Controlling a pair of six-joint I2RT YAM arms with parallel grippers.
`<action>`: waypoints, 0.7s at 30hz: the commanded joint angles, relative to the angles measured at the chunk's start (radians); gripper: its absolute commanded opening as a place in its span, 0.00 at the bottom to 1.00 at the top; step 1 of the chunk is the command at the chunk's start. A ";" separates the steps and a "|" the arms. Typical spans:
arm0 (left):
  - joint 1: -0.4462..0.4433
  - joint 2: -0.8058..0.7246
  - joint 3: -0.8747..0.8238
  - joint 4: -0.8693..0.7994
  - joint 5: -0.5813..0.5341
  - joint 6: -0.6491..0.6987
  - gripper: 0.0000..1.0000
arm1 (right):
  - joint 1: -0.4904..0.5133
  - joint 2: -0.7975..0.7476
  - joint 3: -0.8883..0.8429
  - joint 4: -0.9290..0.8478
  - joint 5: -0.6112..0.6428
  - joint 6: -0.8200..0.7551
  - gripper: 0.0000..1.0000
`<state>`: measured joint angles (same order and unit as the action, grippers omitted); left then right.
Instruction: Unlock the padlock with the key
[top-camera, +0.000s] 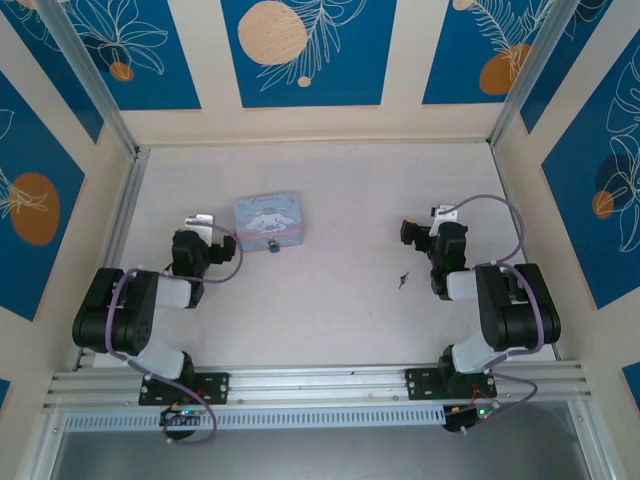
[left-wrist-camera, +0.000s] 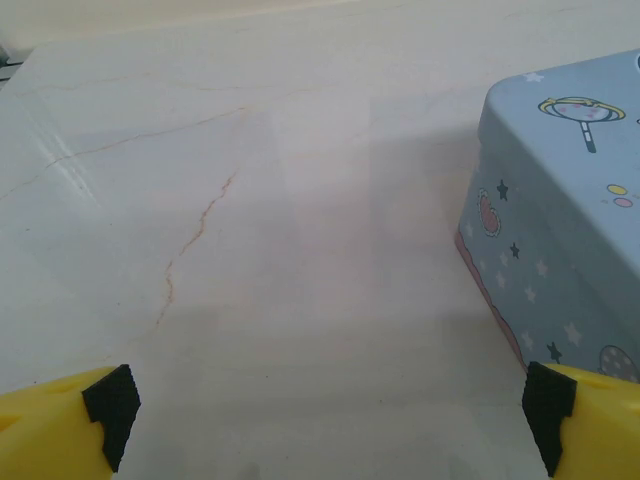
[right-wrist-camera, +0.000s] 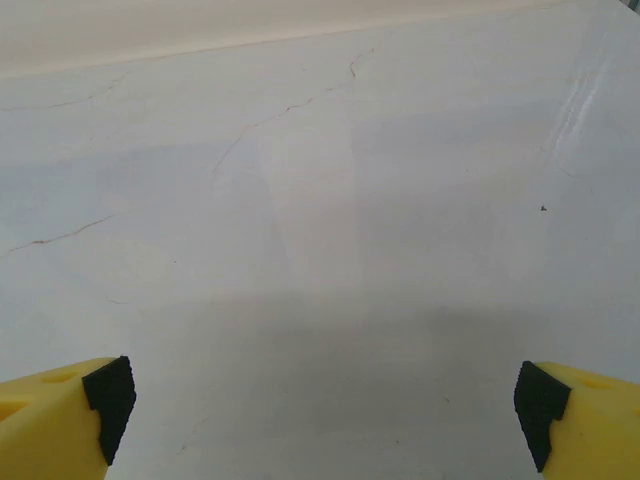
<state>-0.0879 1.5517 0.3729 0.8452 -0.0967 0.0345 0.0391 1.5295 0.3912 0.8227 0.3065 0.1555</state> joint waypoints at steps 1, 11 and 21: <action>0.012 -0.015 0.025 -0.004 0.035 0.013 1.00 | 0.002 -0.005 -0.003 0.044 0.008 -0.017 0.99; 0.023 -0.011 0.037 -0.025 0.055 0.007 1.00 | -0.005 -0.005 0.001 0.035 -0.007 -0.013 0.99; 0.030 -0.218 0.097 -0.288 -0.092 -0.062 1.00 | 0.016 -0.042 -0.064 0.124 0.040 -0.022 0.99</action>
<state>-0.0761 1.4181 0.4301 0.6563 -0.1345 0.0051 0.0456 1.5078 0.3508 0.8684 0.3141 0.1551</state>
